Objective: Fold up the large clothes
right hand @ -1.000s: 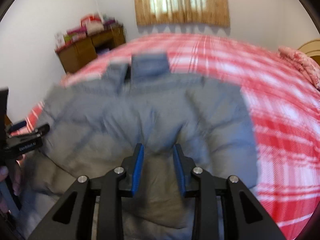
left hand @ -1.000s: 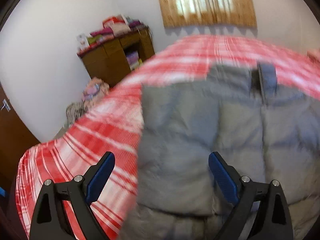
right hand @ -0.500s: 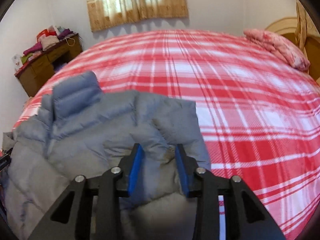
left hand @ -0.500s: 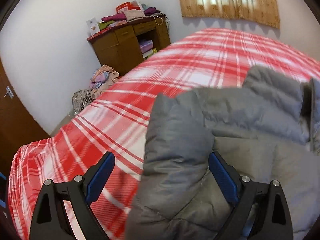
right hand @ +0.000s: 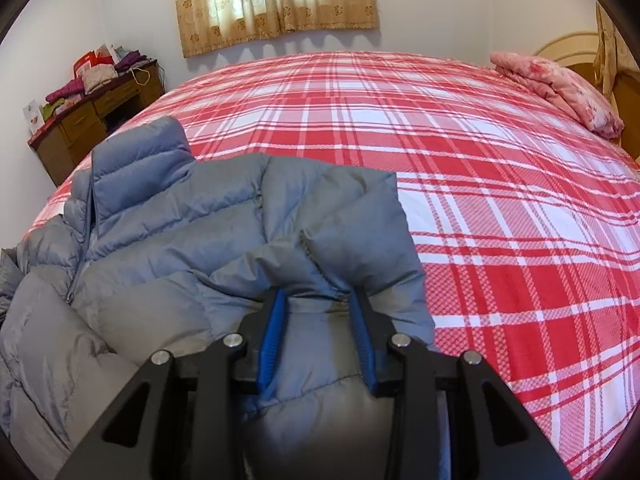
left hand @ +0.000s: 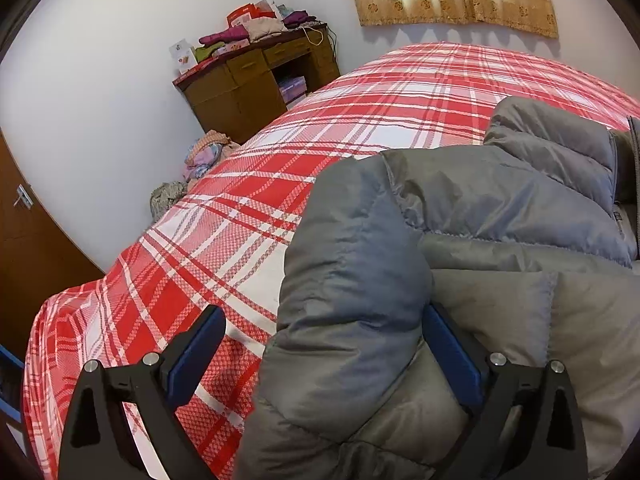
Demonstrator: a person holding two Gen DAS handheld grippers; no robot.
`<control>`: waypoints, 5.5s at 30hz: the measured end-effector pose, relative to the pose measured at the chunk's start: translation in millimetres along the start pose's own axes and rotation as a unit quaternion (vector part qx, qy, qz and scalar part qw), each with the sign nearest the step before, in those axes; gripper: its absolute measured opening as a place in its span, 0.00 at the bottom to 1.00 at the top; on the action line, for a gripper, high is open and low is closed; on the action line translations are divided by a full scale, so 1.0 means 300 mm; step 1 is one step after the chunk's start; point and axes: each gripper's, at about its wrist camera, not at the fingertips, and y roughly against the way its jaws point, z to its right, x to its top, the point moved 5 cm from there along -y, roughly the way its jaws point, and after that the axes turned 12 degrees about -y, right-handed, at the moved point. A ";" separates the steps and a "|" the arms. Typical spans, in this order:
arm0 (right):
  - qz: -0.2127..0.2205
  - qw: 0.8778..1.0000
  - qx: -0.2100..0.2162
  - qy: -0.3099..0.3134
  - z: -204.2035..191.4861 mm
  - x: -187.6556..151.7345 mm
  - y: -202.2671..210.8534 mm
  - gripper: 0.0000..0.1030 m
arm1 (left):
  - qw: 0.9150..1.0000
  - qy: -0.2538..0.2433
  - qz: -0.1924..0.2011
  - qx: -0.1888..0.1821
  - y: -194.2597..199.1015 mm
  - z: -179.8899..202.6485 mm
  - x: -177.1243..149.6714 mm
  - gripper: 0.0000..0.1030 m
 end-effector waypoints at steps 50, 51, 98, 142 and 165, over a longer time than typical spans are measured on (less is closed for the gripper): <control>-0.142 0.988 0.040 0.043 -0.454 0.379 -0.289 0.74 | 0.992 -0.049 -0.023 -0.112 -0.157 0.204 0.538 0.97; -0.149 0.987 0.045 0.044 -0.445 0.371 -0.282 0.63 | 0.992 -0.050 -0.027 -0.115 -0.152 0.190 0.523 0.97; -0.054 0.993 0.098 0.046 -0.425 0.302 -0.098 0.43 | 0.983 -0.042 0.093 -0.155 0.066 0.156 0.457 0.97; -0.041 0.992 0.055 0.106 -0.411 0.082 -0.214 0.40 | 0.985 -0.047 0.027 -0.165 -0.114 0.245 0.313 0.99; -0.040 0.994 0.065 0.076 -0.350 0.115 -0.214 0.27 | 0.985 -0.029 0.016 -0.168 -0.082 0.299 0.312 0.99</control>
